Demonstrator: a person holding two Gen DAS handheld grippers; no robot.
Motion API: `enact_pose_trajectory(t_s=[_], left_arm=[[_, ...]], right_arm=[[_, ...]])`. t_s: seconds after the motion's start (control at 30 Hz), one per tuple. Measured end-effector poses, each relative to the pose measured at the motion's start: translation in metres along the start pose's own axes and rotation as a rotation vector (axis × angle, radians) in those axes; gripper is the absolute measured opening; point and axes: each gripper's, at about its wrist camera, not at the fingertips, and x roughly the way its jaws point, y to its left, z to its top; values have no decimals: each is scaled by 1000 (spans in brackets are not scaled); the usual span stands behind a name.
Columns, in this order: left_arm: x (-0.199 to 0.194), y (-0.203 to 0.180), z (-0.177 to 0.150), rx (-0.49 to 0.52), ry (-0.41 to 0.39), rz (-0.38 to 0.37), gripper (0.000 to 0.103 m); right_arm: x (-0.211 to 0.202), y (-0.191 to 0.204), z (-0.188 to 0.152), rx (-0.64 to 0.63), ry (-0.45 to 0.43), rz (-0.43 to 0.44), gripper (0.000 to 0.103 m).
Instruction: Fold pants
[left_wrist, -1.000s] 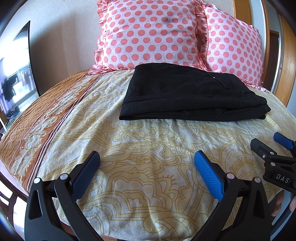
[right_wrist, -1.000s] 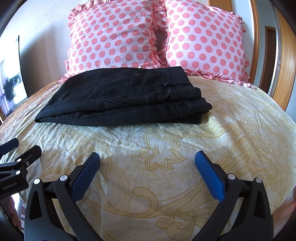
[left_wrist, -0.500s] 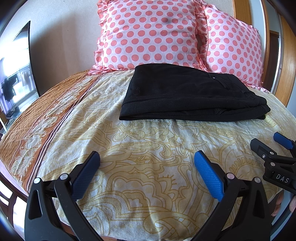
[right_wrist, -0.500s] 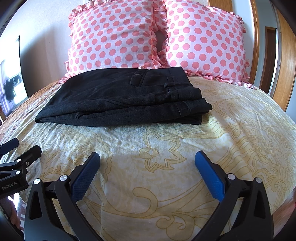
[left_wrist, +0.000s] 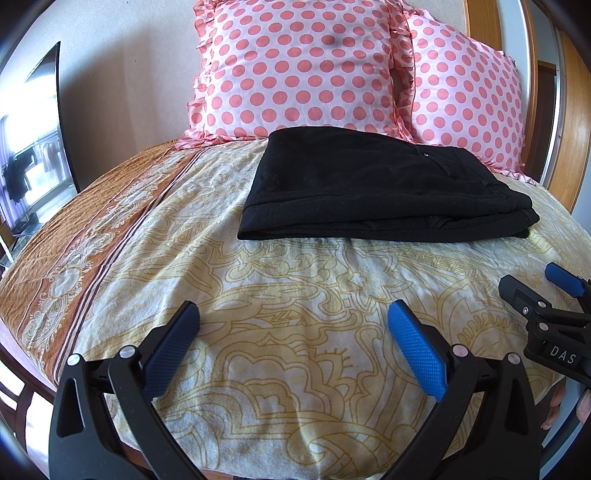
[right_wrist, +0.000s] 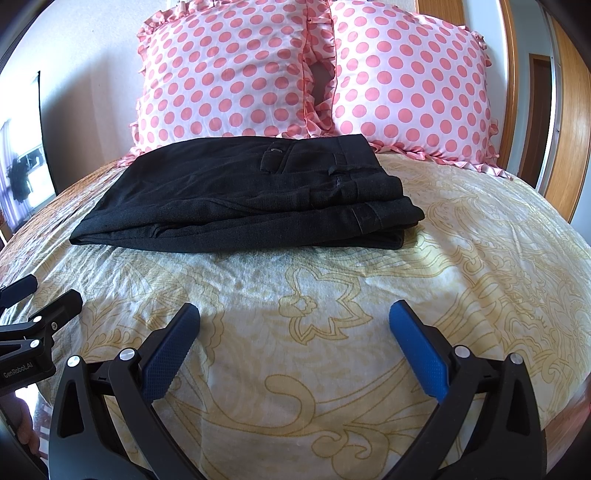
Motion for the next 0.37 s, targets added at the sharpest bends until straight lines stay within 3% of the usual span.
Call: enact_pose_trajectory(t_s=[0.37], left_arm=[[-1, -1, -1, 1, -2, 1, 101]], right_arm=[[0, 0, 0, 1, -1, -1, 102]])
